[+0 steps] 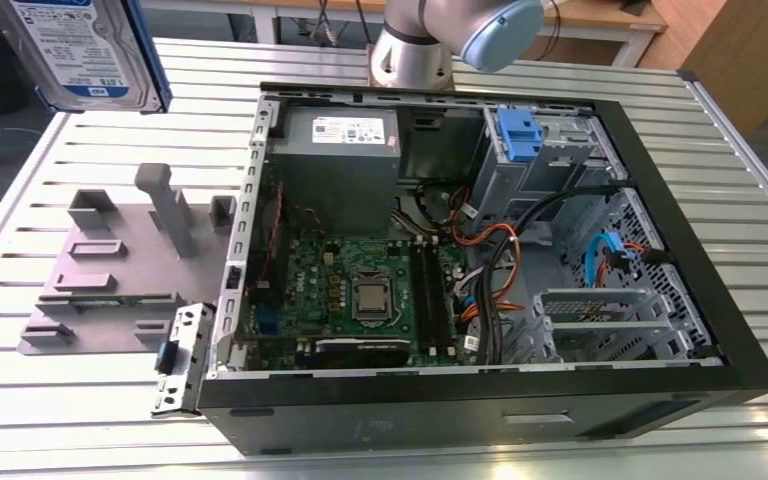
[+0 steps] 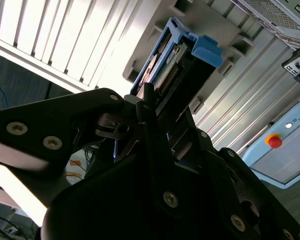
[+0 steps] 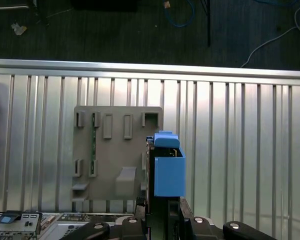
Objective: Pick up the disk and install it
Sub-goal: 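Pick up the disk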
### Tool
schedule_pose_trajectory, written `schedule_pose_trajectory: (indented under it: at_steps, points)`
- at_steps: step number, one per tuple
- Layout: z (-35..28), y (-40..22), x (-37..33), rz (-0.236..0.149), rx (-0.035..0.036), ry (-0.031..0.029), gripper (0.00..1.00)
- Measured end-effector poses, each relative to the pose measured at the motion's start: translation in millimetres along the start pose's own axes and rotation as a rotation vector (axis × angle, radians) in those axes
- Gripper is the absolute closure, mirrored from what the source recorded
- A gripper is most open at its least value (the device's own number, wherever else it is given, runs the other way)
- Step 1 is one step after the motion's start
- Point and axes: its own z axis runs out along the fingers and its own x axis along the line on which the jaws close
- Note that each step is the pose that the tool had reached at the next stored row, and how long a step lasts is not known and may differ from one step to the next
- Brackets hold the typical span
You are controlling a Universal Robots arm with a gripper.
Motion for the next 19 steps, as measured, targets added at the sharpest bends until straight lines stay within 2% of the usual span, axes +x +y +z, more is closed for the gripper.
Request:
schedule_pose_trajectory:
  at_steps: [19]
  points:
    - [-0.4, -13.6, 0.2, 0.0, 0.0, 0.0, 0.65]
